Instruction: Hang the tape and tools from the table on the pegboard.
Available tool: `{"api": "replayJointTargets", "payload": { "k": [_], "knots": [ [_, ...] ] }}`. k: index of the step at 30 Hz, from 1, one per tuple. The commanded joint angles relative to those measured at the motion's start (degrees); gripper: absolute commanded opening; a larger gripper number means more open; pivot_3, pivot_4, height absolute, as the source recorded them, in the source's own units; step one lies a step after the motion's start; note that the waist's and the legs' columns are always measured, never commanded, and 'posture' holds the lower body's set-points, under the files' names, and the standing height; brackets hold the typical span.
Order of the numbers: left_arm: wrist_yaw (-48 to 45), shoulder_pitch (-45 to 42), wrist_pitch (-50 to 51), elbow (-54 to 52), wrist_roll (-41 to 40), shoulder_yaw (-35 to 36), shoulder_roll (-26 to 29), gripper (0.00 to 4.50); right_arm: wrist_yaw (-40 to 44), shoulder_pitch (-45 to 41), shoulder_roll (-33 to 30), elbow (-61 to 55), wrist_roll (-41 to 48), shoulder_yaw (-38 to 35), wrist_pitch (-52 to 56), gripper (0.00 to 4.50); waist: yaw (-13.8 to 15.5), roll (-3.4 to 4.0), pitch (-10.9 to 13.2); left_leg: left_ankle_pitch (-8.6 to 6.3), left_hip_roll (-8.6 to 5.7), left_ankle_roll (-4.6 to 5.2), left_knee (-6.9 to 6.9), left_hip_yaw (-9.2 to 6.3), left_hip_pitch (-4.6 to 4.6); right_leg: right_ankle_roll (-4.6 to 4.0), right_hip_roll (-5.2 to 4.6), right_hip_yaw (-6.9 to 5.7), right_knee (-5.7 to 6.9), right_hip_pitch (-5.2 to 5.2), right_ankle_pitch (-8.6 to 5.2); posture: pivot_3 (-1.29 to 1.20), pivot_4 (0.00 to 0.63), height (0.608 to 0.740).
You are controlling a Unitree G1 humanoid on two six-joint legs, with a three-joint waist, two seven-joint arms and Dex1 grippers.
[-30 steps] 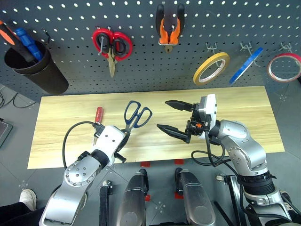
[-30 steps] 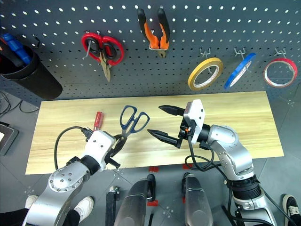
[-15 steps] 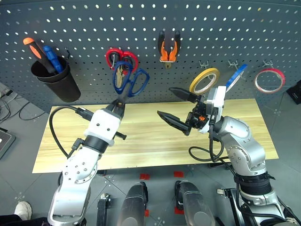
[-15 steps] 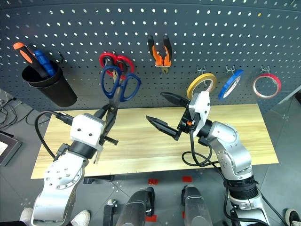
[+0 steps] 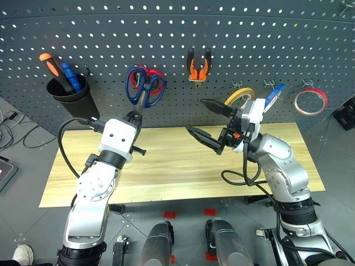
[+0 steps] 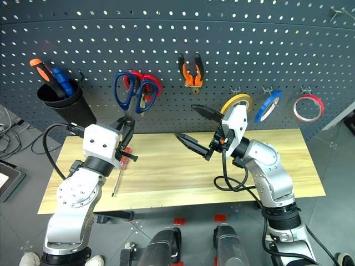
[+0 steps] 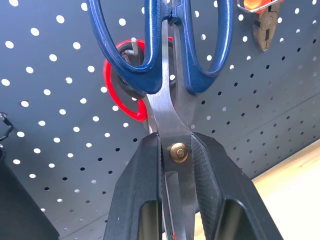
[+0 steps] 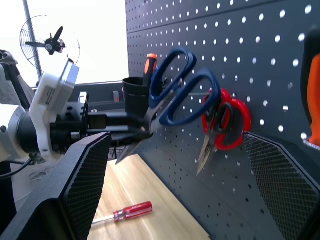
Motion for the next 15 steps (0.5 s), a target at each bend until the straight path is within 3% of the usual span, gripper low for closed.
{"api": "replayJointTargets", "payload": {
  "k": [1, 12, 15],
  "knots": [
    [-0.1, -1.0, -1.9, 0.7, -0.6, 0.9, -0.2, 0.62, -0.5, -0.7, 0.2, -0.7, -0.4, -0.1, -1.5, 4.5, 0.0, 0.01, 0.0, 0.0, 0.0, 0.0, 0.01, 0.0, 0.0, 0.0, 0.0, 0.0, 0.01, 0.0, 0.0, -0.12, 0.18, 0.74],
    [-1.2, -1.1, -0.1, 3.9, -2.1, 1.7, 0.2, 0.62, -1.0, -0.3, 0.0, -0.8, -0.8, -0.3, -1.5, 4.5, -0.1, 0.01, -0.3, 0.0, 0.0, 0.0, 0.04, 0.01, 0.02, -0.01, 0.0, 0.03, 0.06, 0.0, 0.0, -0.14, 0.191, 0.74],
    [-1.2, -1.6, 0.0, 4.3, -2.3, 2.2, 0.3, 1.48, -1.1, -0.1, 0.0, -0.8, -0.9, -0.4, -1.5, 4.5, -0.1, 0.02, -0.3, 0.0, 0.0, 0.0, 0.05, 0.01, 0.03, -0.01, 0.0, 0.03, 0.07, 0.0, 0.0, -0.14, 0.191, 0.74]
  ]
}}
